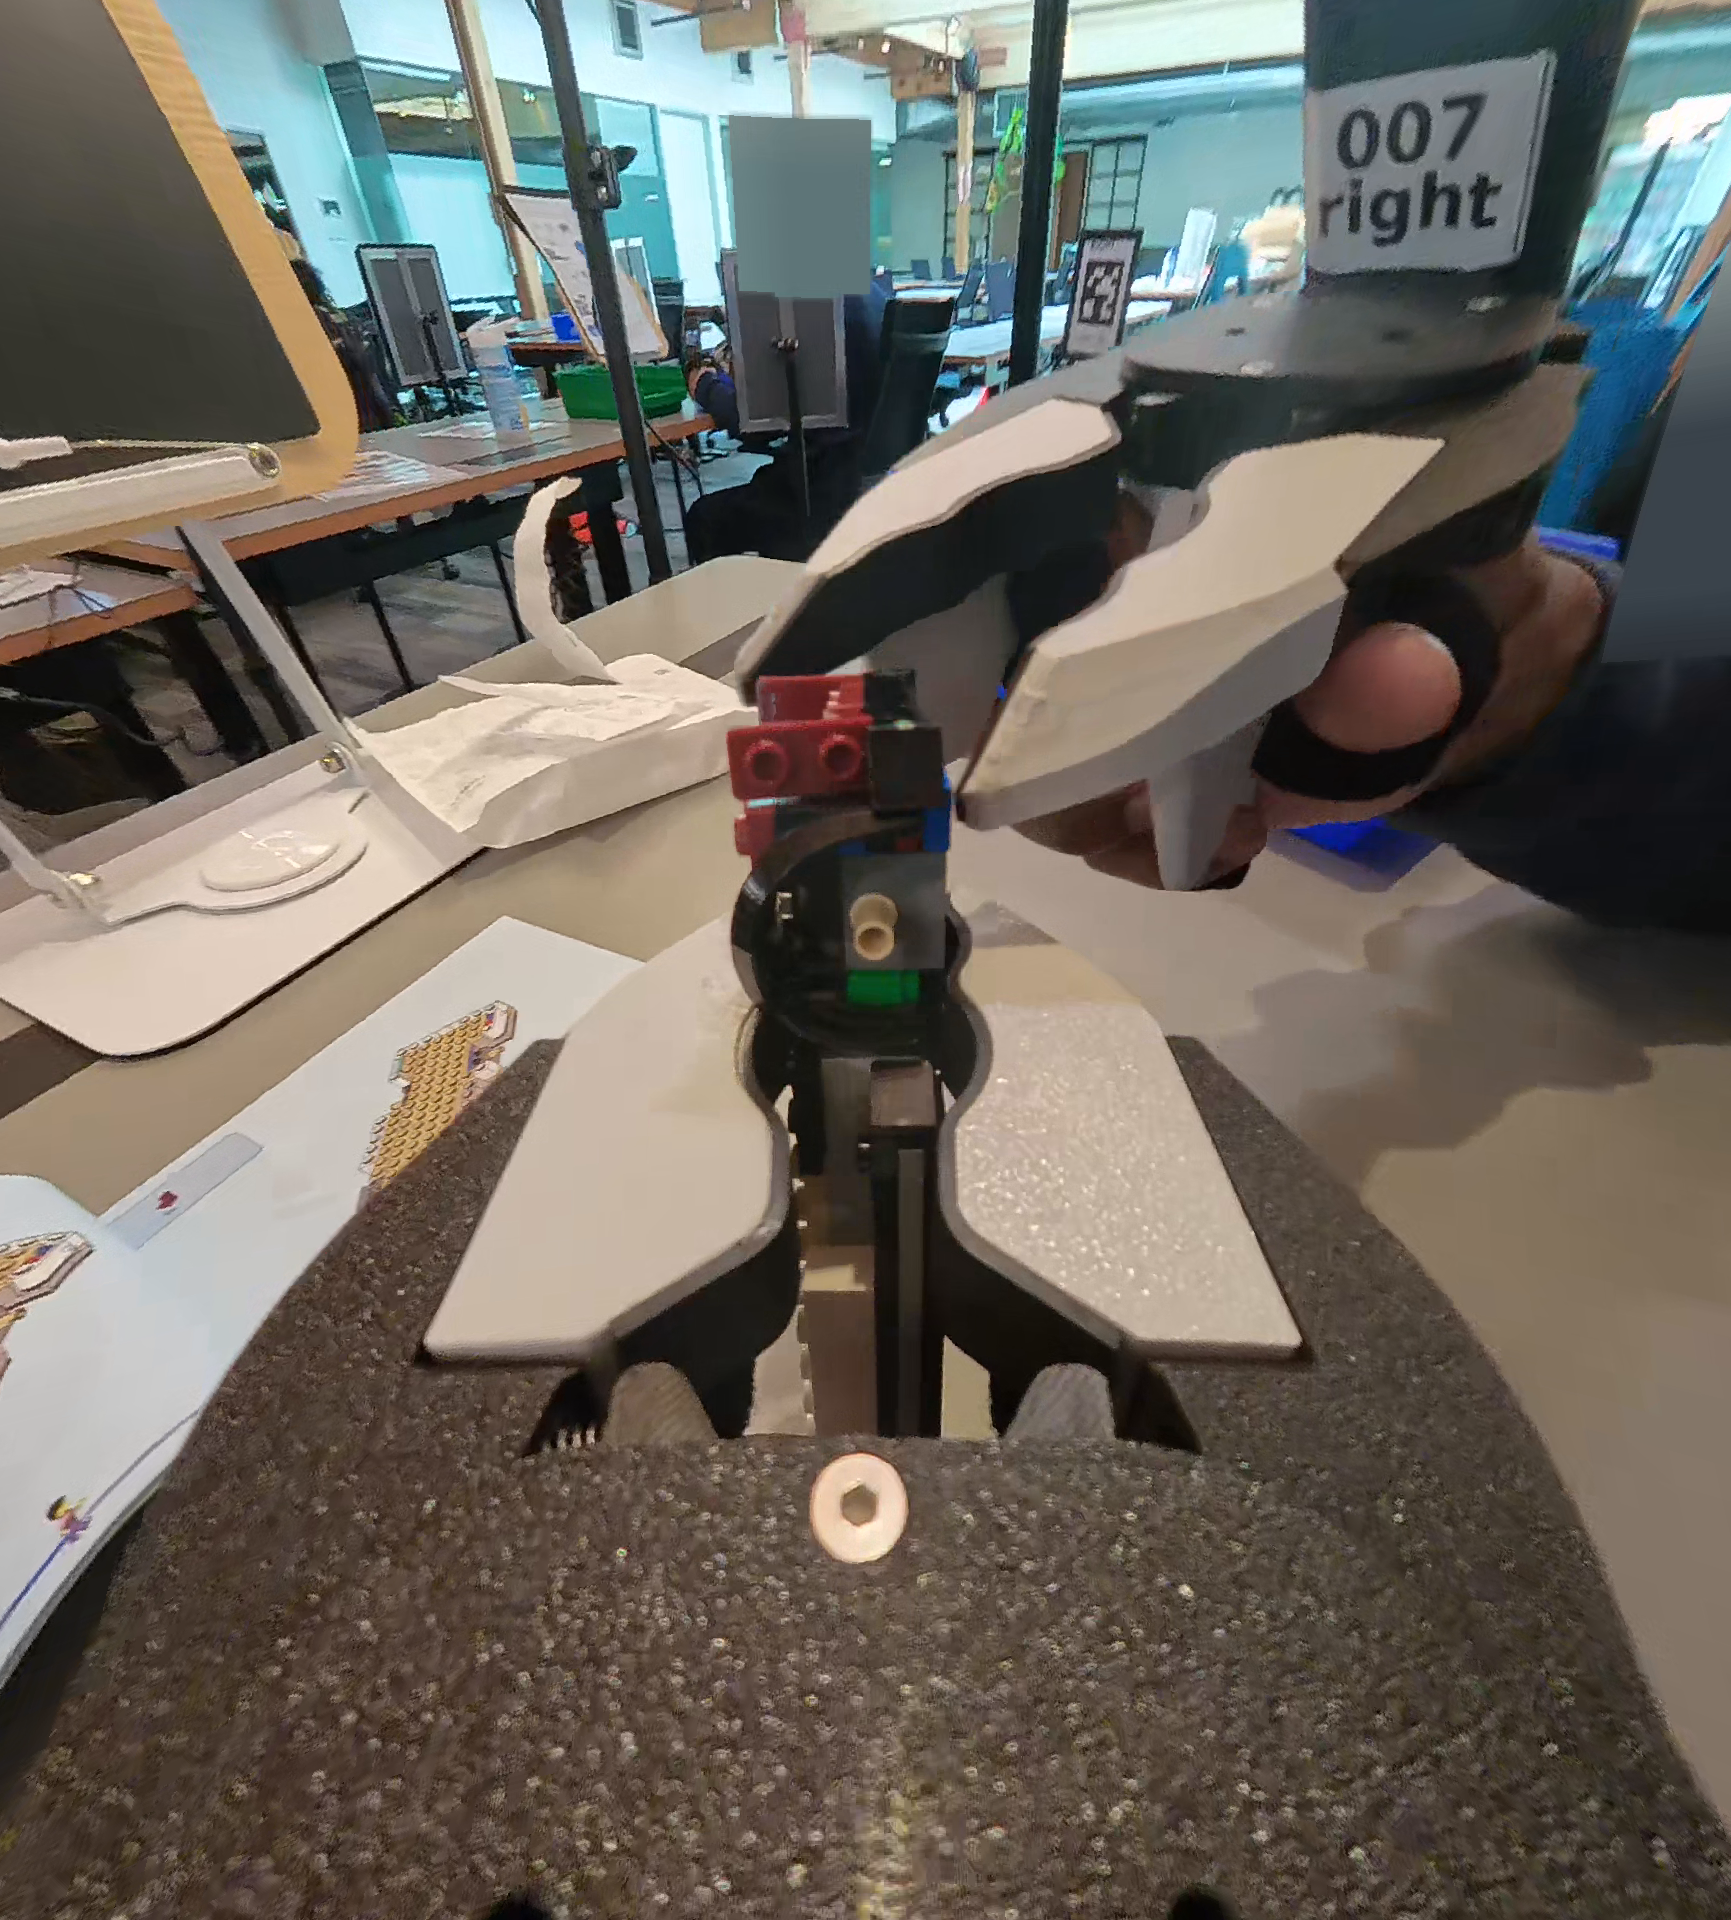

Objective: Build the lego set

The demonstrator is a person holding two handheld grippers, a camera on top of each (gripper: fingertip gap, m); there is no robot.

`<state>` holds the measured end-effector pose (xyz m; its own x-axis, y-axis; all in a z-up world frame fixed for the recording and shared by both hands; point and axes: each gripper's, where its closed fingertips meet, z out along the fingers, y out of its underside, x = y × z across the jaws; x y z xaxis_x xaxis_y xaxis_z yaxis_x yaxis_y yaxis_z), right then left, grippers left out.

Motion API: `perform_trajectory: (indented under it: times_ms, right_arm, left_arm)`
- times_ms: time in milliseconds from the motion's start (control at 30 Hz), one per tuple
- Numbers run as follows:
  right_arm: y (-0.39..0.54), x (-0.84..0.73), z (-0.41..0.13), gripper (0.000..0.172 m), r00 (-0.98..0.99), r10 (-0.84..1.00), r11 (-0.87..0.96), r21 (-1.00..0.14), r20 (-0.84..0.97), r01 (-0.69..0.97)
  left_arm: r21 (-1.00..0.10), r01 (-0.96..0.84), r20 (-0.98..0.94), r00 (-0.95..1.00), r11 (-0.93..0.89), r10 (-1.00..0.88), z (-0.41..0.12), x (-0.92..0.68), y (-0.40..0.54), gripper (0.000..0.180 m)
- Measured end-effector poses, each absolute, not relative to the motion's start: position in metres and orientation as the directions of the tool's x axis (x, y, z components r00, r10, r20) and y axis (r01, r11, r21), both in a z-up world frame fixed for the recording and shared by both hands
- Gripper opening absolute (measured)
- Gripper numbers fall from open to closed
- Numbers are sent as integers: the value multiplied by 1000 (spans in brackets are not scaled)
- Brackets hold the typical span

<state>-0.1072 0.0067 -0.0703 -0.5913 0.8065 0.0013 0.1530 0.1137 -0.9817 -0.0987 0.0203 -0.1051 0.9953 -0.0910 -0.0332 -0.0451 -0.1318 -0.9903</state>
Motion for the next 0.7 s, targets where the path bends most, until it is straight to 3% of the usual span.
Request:
perform_trajectory:
  times_ms: [500,700]
  right_arm:
    - [10,-111,-75,44,-601,798,56,-985,-55,164]
    - [9,-103,-72,47,-585,804,176,-983,107,61]
  left_arm:
    - [-956,-179,-192,981,-233,33,-109,-108,21,25]
    - [-918,-331,-361,926,-219,111,-105,-119,19,25]
